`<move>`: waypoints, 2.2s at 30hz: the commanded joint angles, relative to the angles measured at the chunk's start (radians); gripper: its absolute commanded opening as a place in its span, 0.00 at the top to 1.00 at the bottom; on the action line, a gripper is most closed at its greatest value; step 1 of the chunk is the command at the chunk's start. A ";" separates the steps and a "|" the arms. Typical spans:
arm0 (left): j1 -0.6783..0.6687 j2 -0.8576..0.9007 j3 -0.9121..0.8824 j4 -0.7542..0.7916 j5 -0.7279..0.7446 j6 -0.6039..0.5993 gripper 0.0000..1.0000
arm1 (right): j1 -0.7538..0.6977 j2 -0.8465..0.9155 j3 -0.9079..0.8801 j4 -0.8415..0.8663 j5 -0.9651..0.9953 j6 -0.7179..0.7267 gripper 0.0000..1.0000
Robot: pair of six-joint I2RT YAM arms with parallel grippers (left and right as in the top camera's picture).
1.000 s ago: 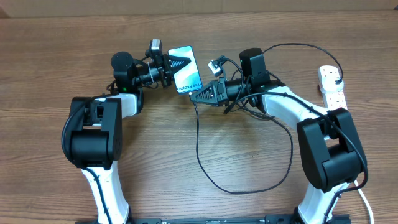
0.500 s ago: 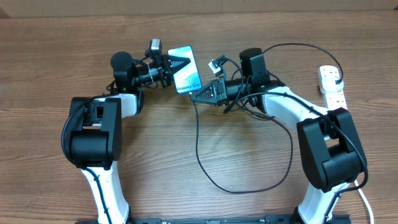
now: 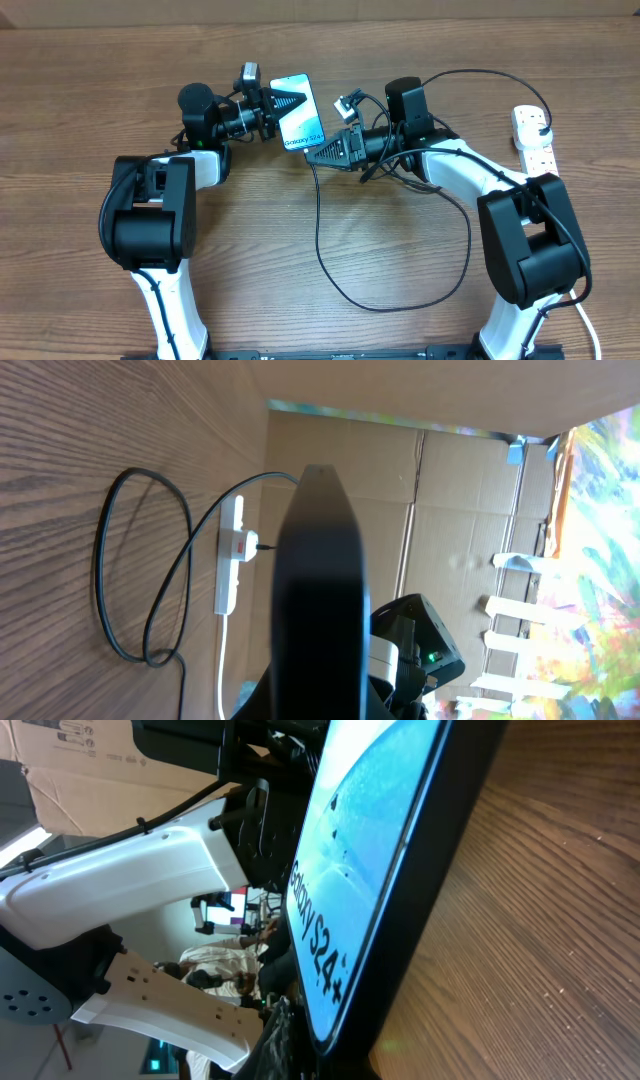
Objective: Plug charger to phone and switch on socket
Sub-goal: 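Align the plug with the phone's bottom port and push it in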
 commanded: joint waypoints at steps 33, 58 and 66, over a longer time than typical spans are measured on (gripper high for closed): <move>-0.015 0.005 0.022 0.012 -0.029 0.019 0.96 | -0.023 -0.040 0.012 0.053 -0.001 0.056 0.96; -0.018 0.005 0.022 0.020 -0.043 -0.011 0.95 | -0.005 -0.036 0.011 0.040 0.026 0.056 0.96; -0.020 0.005 0.022 0.027 -0.040 -0.011 0.95 | -0.005 -0.036 0.011 0.034 0.035 0.056 0.96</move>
